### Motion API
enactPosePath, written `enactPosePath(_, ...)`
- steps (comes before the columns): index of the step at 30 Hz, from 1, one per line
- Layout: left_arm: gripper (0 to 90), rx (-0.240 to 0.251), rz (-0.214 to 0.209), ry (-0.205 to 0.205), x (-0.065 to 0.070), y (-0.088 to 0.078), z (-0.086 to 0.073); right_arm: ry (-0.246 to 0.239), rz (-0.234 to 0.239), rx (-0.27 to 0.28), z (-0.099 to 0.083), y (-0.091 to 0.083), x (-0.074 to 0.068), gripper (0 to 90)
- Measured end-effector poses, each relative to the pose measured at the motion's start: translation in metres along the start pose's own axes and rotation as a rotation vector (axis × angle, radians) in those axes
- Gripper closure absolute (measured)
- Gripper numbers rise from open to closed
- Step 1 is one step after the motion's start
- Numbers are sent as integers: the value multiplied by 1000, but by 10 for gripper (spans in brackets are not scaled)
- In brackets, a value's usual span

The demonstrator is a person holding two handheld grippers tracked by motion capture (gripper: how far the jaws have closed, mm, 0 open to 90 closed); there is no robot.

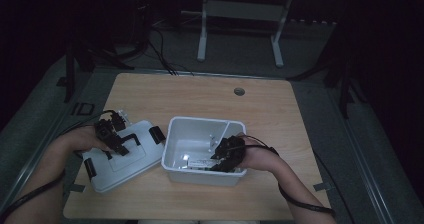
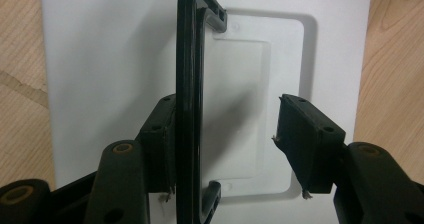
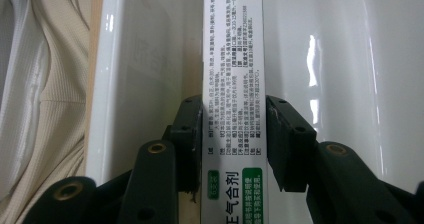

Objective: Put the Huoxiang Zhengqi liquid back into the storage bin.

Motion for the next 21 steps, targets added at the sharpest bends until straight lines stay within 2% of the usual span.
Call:
enactPosePath(6, 451, 1, 1, 5, 0, 0, 0, 11, -13, 57, -2, -9, 1, 573)
enactPosePath(10, 452, -1, 1, 8, 0, 1, 0, 38, -26, 101, -4, -17, 3, 522)
enactPosePath(13, 460, 3, -3, 2, 0, 1, 1, 71, -81, 158, -7, -30, 9, 482)
enactPosePath(16, 460, 4, -2, 2, 0, 1, 1, 102, -106, 205, -11, -38, 13, 462)
enactPosePath(21, 460, 6, -5, 2, 0, 3, 1, 150, -159, 305, -18, -54, 14, 346)
Point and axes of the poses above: each handheld gripper's, and its own axes: y roughly forward along the jaws, z roughly out of its top, x roughly to its right, the point moved 8 cm from there along y, roughly forward along the jaws, and after that the axes turned 9 degrees about -y, right-handed, at the moved point
